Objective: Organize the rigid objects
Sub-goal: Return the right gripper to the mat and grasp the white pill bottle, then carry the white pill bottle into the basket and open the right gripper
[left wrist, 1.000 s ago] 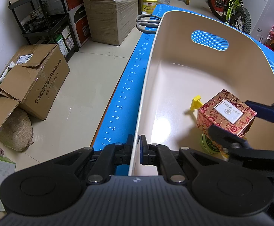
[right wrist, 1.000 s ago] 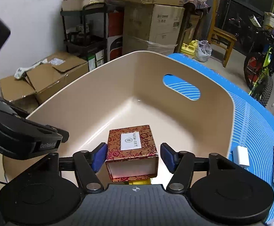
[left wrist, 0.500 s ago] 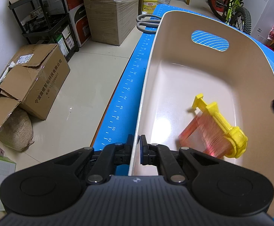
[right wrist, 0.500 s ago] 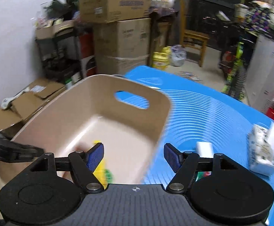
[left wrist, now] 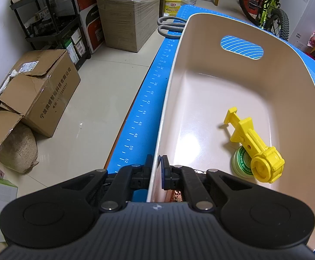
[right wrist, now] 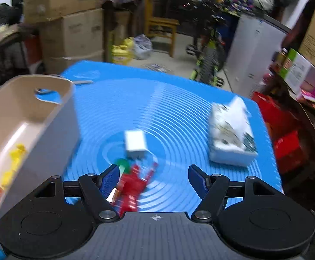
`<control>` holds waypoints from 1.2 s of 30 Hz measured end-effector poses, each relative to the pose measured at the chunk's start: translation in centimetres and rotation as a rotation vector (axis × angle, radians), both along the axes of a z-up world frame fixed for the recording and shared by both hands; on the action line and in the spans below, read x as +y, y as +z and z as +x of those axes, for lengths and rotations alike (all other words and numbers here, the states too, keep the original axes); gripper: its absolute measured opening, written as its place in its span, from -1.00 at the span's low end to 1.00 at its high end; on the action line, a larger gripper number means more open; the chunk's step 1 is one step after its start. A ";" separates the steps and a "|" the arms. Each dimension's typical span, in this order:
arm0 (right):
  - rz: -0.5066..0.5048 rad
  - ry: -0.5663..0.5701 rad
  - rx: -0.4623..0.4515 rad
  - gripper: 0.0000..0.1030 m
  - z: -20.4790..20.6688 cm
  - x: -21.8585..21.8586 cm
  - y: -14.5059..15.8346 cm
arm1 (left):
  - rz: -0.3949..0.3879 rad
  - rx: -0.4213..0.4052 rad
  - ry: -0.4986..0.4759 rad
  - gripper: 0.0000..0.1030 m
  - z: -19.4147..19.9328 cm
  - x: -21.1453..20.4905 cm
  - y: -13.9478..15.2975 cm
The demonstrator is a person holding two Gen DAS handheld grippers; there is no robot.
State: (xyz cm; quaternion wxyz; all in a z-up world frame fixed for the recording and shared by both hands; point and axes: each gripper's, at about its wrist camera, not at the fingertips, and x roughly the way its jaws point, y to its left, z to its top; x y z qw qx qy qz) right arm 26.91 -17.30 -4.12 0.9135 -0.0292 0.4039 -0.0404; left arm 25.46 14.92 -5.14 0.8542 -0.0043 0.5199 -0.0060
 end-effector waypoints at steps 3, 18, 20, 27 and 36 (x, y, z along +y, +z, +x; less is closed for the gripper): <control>-0.013 -0.030 0.026 0.47 0.0 -1.6 -1.4 | 0.001 0.000 0.000 -0.83 0.0 -0.1 0.0; -0.081 -0.138 0.164 0.47 -1.1 -8.8 -5.7 | 0.001 0.000 0.001 -0.82 0.0 -0.1 0.0; -0.080 -0.133 0.182 0.47 -1.4 -9.6 -6.3 | 0.002 0.000 0.000 -0.82 0.0 -0.1 0.0; -0.042 -0.134 0.212 0.42 -2.1 -11.0 -7.9 | 0.003 0.000 0.000 -0.82 0.0 -0.2 0.0; -0.025 -0.093 0.214 -0.13 -2.7 -11.0 -8.4 | 0.005 0.000 0.000 -0.82 0.0 -0.2 -0.1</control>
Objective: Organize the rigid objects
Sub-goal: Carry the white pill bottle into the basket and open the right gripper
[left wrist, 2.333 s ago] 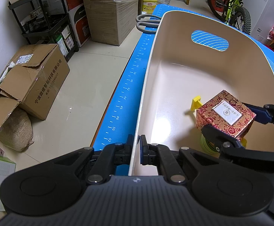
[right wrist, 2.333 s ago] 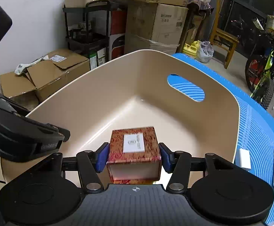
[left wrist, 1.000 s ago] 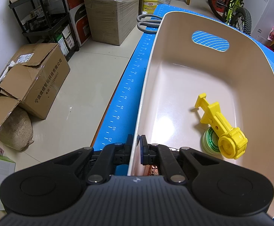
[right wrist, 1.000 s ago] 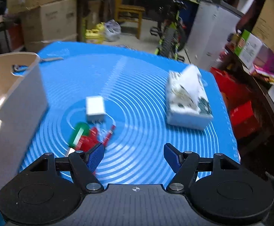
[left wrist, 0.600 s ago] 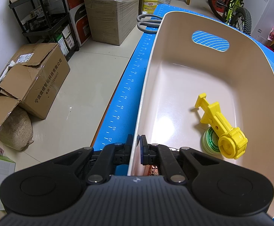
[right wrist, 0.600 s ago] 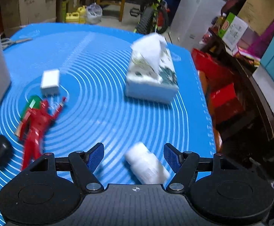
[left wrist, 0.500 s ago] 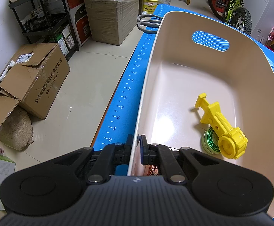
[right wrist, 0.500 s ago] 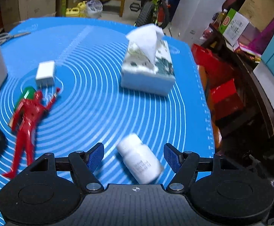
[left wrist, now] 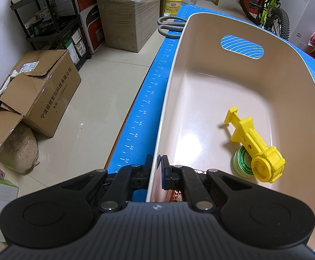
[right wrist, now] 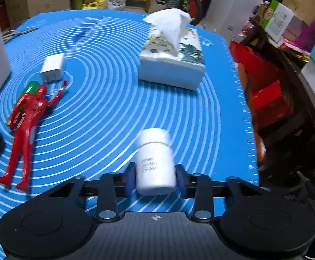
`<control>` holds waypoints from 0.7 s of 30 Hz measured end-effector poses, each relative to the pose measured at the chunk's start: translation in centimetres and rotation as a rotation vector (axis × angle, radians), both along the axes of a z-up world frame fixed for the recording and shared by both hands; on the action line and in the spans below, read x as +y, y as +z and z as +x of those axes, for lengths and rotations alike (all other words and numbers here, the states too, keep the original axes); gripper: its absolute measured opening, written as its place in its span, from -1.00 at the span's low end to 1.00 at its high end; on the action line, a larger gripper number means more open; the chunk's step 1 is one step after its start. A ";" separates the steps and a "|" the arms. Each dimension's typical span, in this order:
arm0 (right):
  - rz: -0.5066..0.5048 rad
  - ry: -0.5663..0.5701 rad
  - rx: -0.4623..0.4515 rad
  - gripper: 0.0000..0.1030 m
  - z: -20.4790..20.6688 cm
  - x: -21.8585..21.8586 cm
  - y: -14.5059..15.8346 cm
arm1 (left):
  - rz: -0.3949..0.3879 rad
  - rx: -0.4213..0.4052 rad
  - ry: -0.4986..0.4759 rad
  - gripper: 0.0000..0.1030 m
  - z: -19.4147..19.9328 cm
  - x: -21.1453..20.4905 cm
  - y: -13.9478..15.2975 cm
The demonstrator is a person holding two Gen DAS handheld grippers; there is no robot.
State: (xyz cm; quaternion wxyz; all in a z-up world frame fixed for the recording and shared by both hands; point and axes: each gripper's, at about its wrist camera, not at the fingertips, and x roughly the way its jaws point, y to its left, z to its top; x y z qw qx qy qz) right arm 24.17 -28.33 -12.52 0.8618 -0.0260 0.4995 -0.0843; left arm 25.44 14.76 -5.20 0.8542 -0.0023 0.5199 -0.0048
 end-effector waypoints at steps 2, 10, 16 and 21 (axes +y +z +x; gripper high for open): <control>-0.017 0.016 -0.008 -0.13 -0.1 0.4 0.0 | 0.002 0.000 -0.001 -0.82 0.0 0.0 0.0; -0.024 0.019 -0.109 -0.13 -0.7 2.2 2.1 | 0.004 -0.001 -0.001 -0.82 0.0 0.2 0.0; -0.030 0.075 -0.206 -0.13 -0.5 5.5 5.6 | 0.004 0.000 -0.001 -0.82 0.0 0.2 0.0; -0.011 0.141 -0.292 -0.13 0.0 9.4 9.0 | 0.006 -0.001 -0.002 -0.82 0.0 0.1 0.0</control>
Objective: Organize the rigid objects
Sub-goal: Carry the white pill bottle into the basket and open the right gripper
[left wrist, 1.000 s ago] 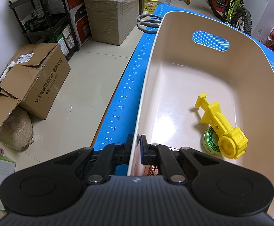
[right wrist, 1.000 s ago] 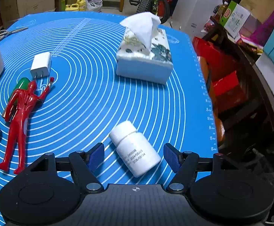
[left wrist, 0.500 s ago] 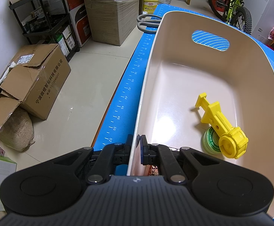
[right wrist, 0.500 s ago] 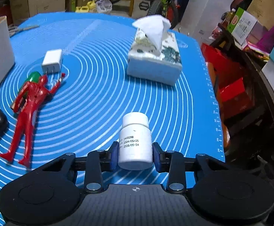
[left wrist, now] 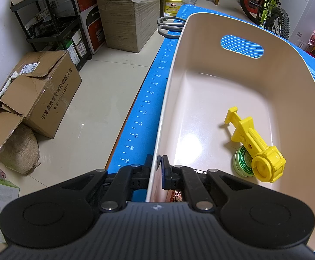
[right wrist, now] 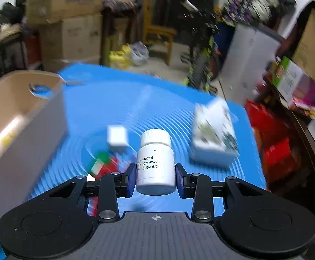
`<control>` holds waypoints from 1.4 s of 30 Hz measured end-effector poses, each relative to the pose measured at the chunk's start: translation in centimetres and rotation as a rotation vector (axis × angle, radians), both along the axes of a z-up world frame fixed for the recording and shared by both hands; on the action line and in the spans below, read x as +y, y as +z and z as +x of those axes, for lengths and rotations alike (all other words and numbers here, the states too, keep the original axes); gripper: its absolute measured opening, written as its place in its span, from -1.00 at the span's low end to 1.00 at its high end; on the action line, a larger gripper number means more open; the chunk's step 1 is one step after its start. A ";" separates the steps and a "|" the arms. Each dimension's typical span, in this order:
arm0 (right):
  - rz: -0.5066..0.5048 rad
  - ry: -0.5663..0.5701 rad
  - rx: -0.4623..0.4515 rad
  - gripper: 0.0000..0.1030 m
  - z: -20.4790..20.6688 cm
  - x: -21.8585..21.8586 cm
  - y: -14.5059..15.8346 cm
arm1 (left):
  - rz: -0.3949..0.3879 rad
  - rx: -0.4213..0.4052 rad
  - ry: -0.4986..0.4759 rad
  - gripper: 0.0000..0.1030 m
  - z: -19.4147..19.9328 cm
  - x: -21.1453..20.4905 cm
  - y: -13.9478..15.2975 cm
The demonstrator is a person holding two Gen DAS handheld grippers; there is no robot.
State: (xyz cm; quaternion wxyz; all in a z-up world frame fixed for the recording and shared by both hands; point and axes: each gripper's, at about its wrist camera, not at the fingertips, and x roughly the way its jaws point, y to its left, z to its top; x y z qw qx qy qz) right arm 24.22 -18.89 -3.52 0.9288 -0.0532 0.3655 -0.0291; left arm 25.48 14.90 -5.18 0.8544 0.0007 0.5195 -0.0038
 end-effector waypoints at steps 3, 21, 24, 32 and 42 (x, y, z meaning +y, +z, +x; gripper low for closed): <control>0.017 0.045 -0.049 -0.13 0.4 2.5 1.8 | 0.001 0.000 0.000 -0.82 0.0 0.0 0.0; 0.141 0.303 -0.140 -0.13 3.0 16.0 4.4 | 0.012 0.000 -0.001 -0.81 0.0 -0.1 0.1; 0.131 0.341 -0.106 -0.13 3.4 18.1 3.6 | 0.013 0.000 -0.001 -0.81 0.0 -0.1 0.0; 0.081 0.400 0.015 -0.13 4.4 22.0 1.1 | 0.016 0.000 -0.003 -0.81 0.0 0.0 0.0; 0.069 0.415 0.184 -0.13 5.6 23.5 -1.7 | 0.018 0.000 -0.003 -0.82 0.0 -0.1 0.0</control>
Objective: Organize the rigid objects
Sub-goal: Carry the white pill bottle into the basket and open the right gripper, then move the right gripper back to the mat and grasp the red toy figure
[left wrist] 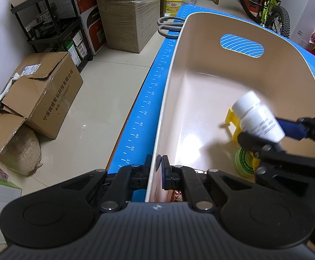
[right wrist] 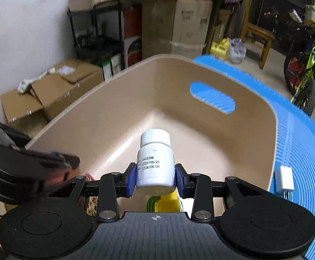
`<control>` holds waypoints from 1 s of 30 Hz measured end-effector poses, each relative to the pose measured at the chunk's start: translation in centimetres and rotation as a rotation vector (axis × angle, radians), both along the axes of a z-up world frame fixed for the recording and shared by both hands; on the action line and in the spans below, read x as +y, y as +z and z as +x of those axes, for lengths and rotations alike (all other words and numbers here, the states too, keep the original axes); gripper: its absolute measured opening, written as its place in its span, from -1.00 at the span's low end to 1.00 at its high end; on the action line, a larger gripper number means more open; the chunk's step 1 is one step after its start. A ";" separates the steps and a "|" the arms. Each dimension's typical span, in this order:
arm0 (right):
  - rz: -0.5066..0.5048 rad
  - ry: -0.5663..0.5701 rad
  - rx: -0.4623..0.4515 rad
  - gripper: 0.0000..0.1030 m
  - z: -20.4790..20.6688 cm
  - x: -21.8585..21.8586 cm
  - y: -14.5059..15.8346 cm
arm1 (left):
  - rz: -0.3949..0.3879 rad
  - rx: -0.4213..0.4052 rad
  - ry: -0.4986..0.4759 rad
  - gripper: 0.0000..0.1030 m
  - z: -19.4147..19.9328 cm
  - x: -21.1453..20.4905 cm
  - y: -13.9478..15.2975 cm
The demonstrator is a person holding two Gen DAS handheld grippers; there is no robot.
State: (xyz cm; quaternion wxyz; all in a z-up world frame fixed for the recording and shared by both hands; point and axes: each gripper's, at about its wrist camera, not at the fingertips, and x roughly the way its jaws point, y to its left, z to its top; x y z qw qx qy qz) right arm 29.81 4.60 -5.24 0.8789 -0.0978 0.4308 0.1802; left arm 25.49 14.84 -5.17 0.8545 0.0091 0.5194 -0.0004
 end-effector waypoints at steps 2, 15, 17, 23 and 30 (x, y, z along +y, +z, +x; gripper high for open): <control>-0.024 0.004 0.027 -0.13 -0.1 0.1 -0.6 | 0.001 0.000 0.000 -0.82 0.0 -0.1 0.0; -0.015 0.030 0.044 -0.01 -0.4 0.1 -0.1 | 0.008 -0.001 0.001 -0.81 0.1 -0.2 -0.1; 0.000 0.023 0.022 0.00 -0.7 -0.5 0.5 | 0.006 0.000 0.001 -0.81 0.1 -0.1 -0.1; 0.061 -0.061 -0.030 0.00 -1.9 -3.8 2.7 | 0.008 0.000 0.001 -0.81 0.1 -0.4 0.0; 0.091 -0.168 -0.087 0.01 -3.2 -8.7 4.6 | -0.002 -0.003 0.002 -0.82 0.0 -0.4 0.1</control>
